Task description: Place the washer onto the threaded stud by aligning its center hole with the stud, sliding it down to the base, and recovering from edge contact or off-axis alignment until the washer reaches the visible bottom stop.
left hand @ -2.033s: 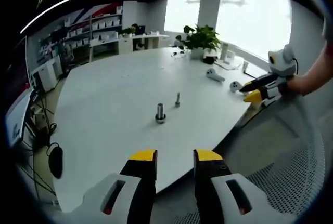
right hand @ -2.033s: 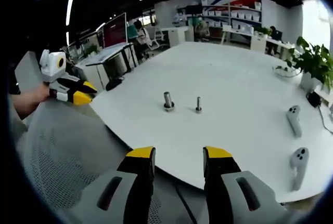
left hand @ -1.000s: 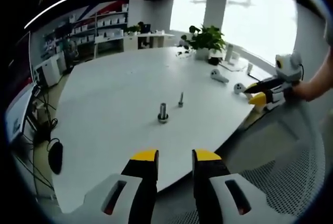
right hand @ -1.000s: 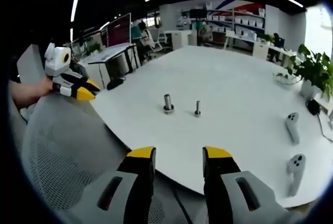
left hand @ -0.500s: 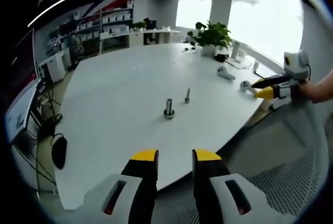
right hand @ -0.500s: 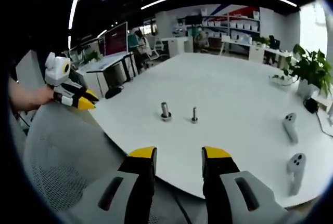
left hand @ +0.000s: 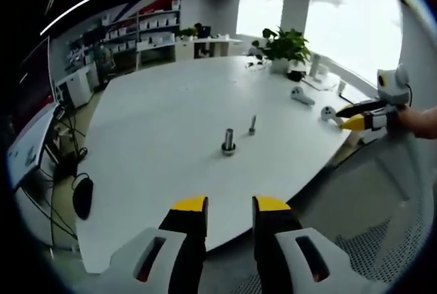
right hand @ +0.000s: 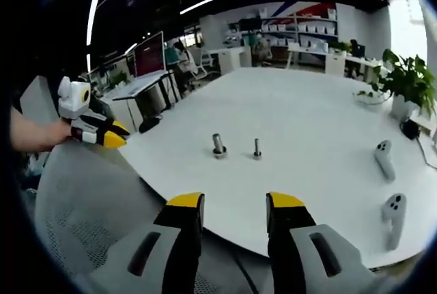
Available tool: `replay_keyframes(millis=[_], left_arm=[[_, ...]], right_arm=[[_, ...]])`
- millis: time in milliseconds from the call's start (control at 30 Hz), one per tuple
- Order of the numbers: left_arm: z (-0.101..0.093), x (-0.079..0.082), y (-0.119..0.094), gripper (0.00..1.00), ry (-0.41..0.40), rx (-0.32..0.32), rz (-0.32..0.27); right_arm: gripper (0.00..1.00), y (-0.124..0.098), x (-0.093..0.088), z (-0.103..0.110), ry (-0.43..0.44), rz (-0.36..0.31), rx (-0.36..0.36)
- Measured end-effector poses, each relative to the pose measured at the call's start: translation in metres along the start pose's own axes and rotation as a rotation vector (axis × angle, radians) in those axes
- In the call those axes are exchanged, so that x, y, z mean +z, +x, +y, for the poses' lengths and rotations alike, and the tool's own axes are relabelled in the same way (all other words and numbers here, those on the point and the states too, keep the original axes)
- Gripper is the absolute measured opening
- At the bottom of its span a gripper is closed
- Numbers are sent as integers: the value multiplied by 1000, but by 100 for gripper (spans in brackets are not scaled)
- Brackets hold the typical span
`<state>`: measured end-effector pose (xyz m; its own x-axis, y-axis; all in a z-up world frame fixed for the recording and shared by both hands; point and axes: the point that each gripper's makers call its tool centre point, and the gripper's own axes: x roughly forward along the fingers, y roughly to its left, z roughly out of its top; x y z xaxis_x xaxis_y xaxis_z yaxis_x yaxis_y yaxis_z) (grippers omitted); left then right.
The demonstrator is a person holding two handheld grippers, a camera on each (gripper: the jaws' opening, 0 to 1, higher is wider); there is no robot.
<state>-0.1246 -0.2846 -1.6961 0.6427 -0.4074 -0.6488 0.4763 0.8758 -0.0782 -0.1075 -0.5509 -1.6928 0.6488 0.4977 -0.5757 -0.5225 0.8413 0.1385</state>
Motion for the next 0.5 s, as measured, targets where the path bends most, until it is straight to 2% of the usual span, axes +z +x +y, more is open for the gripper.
replay_keyframes(millis=[233,500], left_arm=[[3,3,-1,23,-1,1,-22],[1,-1,-1,24,0,0,-5]], right_arm=[[39,0,3,1,5,-11,0],[38,1,-1,2,8,8,8]])
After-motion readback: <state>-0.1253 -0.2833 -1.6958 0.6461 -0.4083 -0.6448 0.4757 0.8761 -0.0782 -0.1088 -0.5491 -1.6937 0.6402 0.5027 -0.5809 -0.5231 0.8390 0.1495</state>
